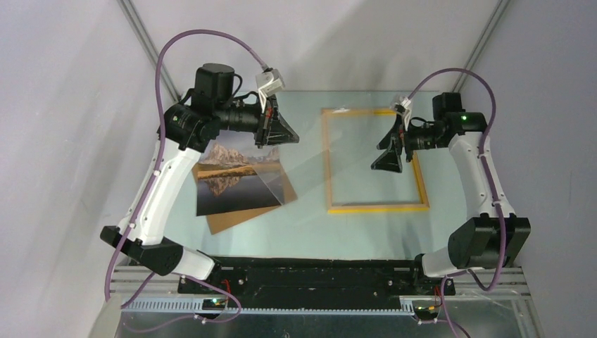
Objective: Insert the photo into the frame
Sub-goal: Adjust the photo frame item.
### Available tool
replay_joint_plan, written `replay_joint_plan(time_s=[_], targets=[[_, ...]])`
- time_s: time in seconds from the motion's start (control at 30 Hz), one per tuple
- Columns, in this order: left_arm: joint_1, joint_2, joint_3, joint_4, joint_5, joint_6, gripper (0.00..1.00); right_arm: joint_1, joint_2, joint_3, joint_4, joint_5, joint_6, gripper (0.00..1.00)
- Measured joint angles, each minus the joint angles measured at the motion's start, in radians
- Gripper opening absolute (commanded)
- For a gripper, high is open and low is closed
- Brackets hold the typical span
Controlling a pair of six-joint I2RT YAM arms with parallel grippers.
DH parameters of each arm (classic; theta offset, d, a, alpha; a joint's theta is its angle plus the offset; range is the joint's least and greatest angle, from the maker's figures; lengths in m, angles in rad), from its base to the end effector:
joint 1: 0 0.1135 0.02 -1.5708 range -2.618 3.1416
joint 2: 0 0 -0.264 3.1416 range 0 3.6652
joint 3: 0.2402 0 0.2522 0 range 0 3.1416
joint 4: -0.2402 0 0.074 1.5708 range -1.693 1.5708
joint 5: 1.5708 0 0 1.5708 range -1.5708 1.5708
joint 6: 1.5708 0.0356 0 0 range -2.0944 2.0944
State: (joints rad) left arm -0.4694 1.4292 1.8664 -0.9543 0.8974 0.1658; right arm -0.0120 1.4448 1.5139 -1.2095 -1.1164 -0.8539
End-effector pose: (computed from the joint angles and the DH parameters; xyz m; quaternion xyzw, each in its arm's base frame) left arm 0.2219 -0.1437 0.4854 0.4504 0.6718 -0.4392 0.3911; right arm 0.2648 0.0288 0.3707 -0.4418 0.7101 0.3937 0.3815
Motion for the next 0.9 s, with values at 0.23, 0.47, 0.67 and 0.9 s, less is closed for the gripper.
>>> replay_joint_plan(time_s=[0.23,0.47,0.67,0.9], targets=[[0.000,0.012,0.021,0.000,0.039,0.001,0.00,0.040,0.016,-0.039,0.053,-0.014,0.005,0.92],[0.000,0.042,0.044,0.001,0.069,0.001,0.00,0.069,0.027,-0.039,0.066,-0.076,0.012,0.58],[0.000,0.082,0.058,0.000,0.076,0.000,0.00,0.076,0.045,-0.039,0.030,-0.132,-0.007,0.30],[0.014,0.101,0.062,0.002,0.076,0.001,0.00,0.051,0.050,-0.039,-0.072,-0.173,-0.085,0.10]])
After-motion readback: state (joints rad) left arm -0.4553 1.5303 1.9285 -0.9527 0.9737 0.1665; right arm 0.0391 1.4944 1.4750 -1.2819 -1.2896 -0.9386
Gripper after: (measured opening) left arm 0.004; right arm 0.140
